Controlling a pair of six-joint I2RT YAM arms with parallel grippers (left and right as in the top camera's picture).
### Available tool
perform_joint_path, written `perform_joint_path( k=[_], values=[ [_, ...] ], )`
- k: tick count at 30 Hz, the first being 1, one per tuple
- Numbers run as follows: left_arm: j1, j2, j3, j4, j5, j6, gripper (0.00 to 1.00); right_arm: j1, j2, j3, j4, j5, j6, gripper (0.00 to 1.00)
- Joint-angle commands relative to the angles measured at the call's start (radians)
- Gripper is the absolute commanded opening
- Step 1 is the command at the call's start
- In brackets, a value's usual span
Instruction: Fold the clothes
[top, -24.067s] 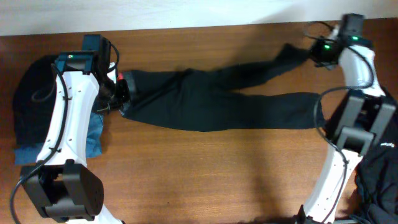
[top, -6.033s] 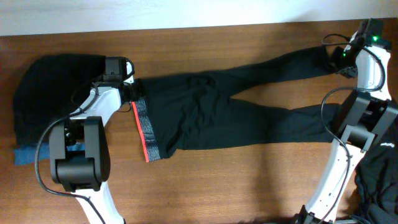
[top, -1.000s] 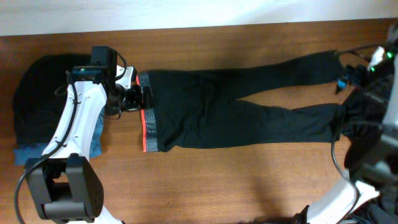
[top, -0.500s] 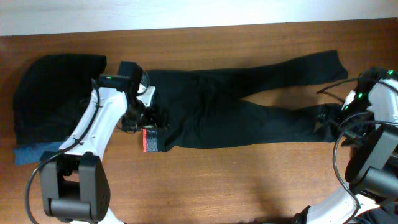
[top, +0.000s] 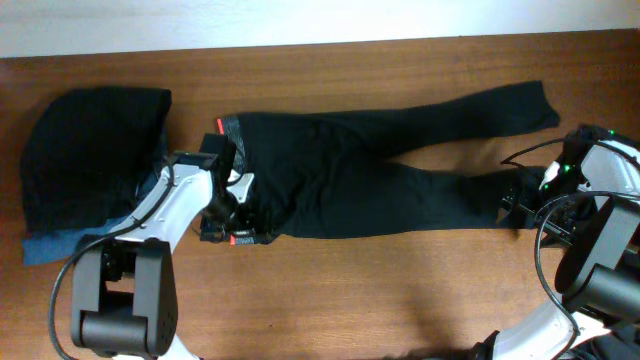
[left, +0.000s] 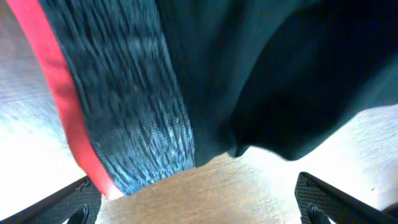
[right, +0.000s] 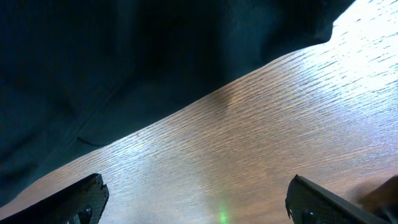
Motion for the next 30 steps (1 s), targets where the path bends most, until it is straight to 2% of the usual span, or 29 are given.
perform_joint_path(
  k=[1, 10, 12, 14, 17, 20, 24, 27, 30],
  values=[
    [0.000, -0.004, -0.043, 0.000, 0.001, 0.002, 0.99, 0.003, -0.006, -0.002, 0.003, -0.007, 0.008, 0.97],
    [0.000, -0.004, -0.064, 0.052, 0.001, -0.036, 0.99, 0.003, -0.006, -0.002, 0.006, -0.007, 0.007, 0.97],
    [0.000, -0.004, -0.064, 0.056, 0.001, -0.041, 0.95, 0.003, -0.006, -0.002, 0.006, -0.007, 0.007, 0.97],
    [0.000, -0.004, -0.064, 0.059, 0.001, -0.043, 0.73, 0.003, -0.006, -0.002, 0.006, -0.007, 0.007, 0.98],
    [0.000, -0.004, -0.064, 0.060, 0.001, -0.043, 0.49, 0.003, -0.006, -0.002, 0.006, -0.007, 0.007, 0.97],
    [0.000, -0.004, -0.064, 0.059, 0.001, -0.043, 0.30, 0.003, -0.006, -0.002, 0.005, -0.007, 0.007, 0.98],
    [0.001, -0.004, -0.064, 0.045, 0.000, -0.043, 0.13, 0.003, -0.006, -0.002, 0.005, -0.006, 0.007, 0.97],
    [0.003, -0.004, -0.064, 0.018, -0.056, -0.043, 0.01, 0.002, -0.006, -0.002, 0.005, -0.005, 0.006, 0.98],
    [0.003, -0.004, -0.064, -0.005, -0.155, -0.043, 0.00, 0.002, -0.006, -0.002, 0.005, 0.004, 0.007, 0.98]
  ],
)
